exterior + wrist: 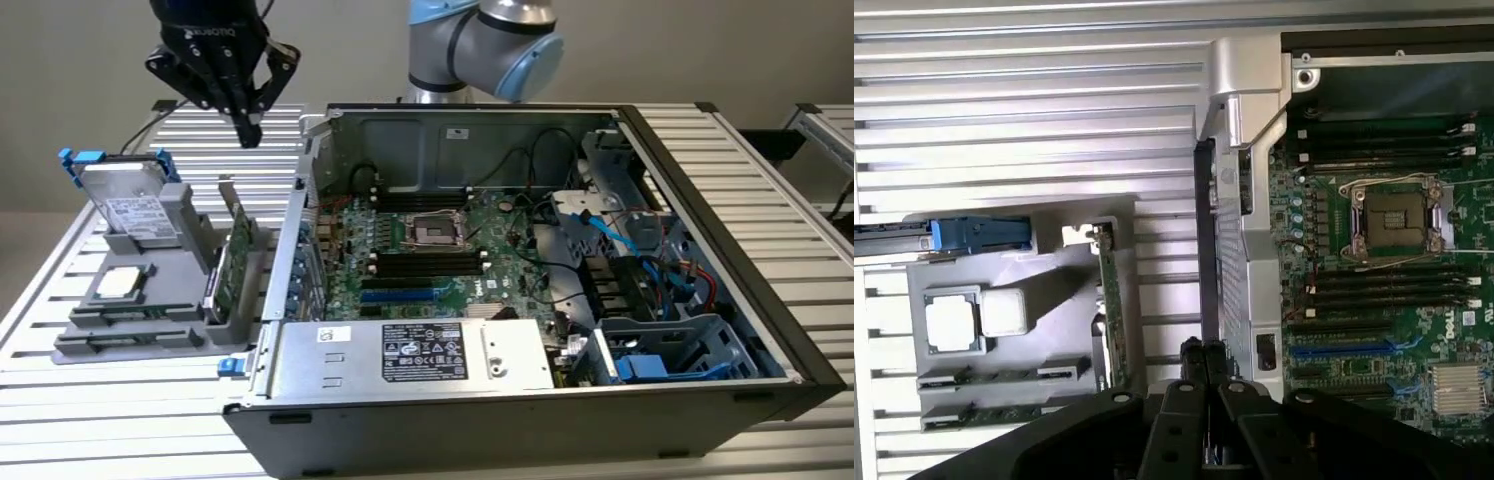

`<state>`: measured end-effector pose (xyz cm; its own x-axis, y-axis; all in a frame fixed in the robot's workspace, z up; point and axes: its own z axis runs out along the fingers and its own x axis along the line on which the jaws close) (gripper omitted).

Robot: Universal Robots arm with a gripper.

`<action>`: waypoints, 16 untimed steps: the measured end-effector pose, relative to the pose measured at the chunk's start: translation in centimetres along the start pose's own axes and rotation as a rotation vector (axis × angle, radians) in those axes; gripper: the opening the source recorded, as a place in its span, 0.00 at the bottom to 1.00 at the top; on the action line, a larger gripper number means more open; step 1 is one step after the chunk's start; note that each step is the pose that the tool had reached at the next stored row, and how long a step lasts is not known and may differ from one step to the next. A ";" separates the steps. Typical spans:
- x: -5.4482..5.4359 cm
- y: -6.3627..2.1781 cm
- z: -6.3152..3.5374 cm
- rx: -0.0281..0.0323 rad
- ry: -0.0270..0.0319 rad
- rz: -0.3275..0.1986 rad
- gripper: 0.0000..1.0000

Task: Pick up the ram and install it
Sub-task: 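Reach for the ram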

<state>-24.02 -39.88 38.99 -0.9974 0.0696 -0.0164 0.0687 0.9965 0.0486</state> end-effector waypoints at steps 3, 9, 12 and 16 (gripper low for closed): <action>1.1 -0.09 0.10 0.0001 0.0019 -0.002 0.10; 2.7 -0.25 0.41 0.0009 0.0081 -0.010 0.10; 3.3 -0.31 0.60 0.0030 0.0156 -0.013 0.10; 4.2 -0.41 0.94 0.0041 0.0224 -0.016 0.10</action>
<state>-28.21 -39.95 37.97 -0.9986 0.0529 0.0052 0.0530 0.9976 0.0444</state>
